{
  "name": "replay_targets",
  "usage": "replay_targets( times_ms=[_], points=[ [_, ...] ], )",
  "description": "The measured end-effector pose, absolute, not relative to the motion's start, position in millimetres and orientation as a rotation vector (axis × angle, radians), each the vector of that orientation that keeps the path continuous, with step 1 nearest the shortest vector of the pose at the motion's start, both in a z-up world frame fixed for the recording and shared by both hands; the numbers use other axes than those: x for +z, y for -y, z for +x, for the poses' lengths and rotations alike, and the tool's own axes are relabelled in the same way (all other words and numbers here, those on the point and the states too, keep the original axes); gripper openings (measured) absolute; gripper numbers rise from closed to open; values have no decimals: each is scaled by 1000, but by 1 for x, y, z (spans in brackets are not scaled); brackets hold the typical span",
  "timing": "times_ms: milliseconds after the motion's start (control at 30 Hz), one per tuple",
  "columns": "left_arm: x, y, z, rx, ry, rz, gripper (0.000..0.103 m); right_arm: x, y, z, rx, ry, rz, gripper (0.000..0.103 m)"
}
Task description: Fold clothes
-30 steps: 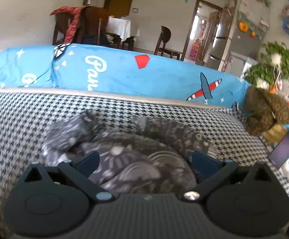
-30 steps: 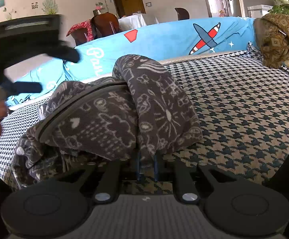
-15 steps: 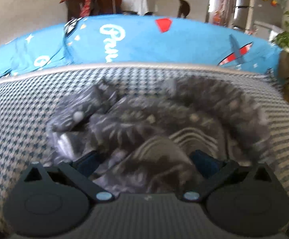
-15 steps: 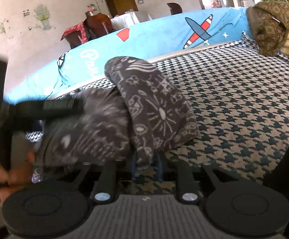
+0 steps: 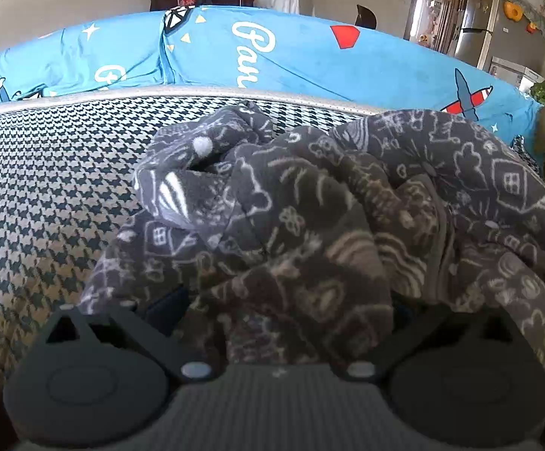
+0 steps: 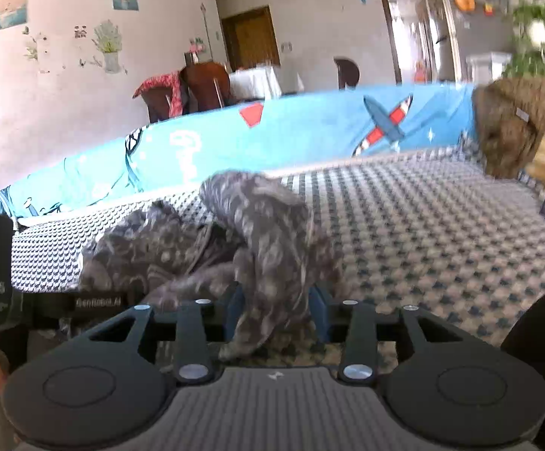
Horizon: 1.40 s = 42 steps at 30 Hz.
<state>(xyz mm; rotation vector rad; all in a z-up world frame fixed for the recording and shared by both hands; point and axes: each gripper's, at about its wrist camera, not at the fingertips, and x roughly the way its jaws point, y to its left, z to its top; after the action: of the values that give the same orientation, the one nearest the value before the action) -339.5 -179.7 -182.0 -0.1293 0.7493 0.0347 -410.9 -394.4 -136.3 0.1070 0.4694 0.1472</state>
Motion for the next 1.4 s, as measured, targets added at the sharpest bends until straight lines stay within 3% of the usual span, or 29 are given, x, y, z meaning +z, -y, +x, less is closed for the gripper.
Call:
replay_targets(
  times_ms=[367, 700, 733, 767, 833, 867, 900, 1133, 1300, 1400],
  points=[
    [-184, 176, -344, 24, -725, -153, 103, -113, 375, -369, 230, -442, 16, 63],
    [-186, 175, -343, 19, -715, -165, 103, -134, 345, -331, 238, -502, -76, 63],
    [-186, 175, -343, 19, -715, -166, 103, -136, 344, -330, 225, -500, -79, 62],
    [-186, 175, -343, 19, -714, -166, 103, -137, 345, -329, 212, -497, -78, 55],
    [-186, 175, -343, 19, -714, -166, 103, -138, 349, -328, 185, -494, -69, 35],
    [-187, 175, -343, 19, -713, -166, 103, -137, 353, -328, 163, -490, -58, 20],
    [-187, 176, -343, 19, -713, -166, 103, -135, 359, -331, 141, -480, -35, 13],
    [-187, 176, -342, 19, -713, -167, 103, -123, 401, -358, -36, -406, 102, 11],
    [-186, 175, -343, 18, -713, -167, 103, -130, 446, -366, -209, -484, 269, 11],
    [-186, 175, -343, 18, -713, -167, 103, -136, 466, -374, -254, -530, 308, 17]
  ],
)
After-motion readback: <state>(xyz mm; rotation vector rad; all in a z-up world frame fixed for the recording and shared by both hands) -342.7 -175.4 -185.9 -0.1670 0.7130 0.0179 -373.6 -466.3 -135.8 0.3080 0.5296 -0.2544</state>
